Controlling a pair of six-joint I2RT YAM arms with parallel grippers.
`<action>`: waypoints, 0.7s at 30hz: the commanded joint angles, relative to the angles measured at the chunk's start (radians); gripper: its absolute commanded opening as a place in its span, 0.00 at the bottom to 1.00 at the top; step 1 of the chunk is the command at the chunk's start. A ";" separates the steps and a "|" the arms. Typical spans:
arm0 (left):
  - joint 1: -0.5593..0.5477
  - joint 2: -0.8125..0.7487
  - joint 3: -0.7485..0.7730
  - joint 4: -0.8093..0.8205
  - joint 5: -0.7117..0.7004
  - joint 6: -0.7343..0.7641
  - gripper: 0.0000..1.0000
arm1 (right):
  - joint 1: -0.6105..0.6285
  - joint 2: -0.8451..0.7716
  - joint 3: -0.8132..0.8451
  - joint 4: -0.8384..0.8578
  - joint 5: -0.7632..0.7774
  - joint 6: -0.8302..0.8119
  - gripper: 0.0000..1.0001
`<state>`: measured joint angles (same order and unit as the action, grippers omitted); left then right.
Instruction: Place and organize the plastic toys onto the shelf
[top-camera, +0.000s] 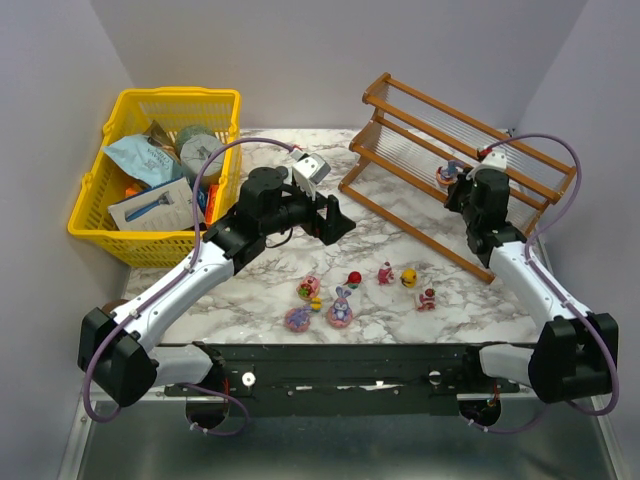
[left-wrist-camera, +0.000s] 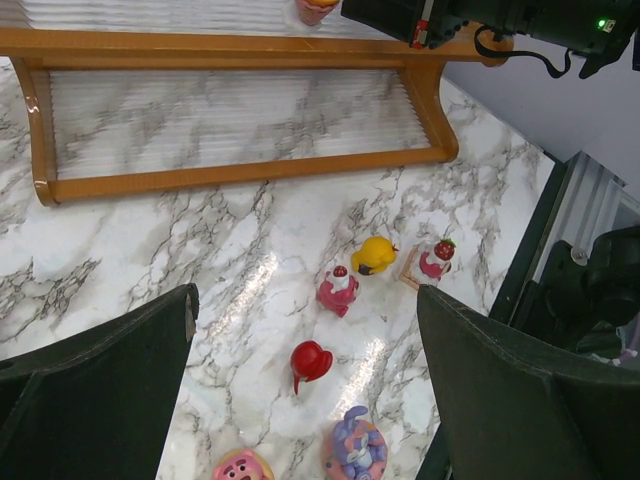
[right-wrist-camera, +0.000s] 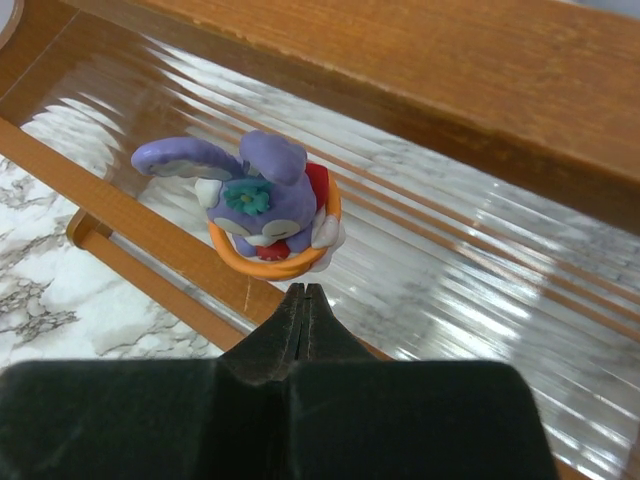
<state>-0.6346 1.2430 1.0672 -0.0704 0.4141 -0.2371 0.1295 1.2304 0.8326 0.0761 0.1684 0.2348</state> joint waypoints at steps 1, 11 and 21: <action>0.006 0.007 0.020 -0.008 -0.024 0.002 0.99 | -0.004 0.026 -0.003 0.077 -0.004 0.008 0.01; 0.006 0.041 0.046 -0.011 -0.029 0.001 0.99 | -0.004 0.024 -0.004 0.105 -0.070 0.005 0.01; -0.023 0.180 0.174 0.044 -0.064 -0.027 0.99 | -0.004 -0.179 -0.030 -0.120 -0.041 0.107 0.01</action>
<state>-0.6373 1.3632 1.1652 -0.0769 0.3904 -0.2489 0.1295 1.1572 0.8108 0.0715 0.1059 0.2821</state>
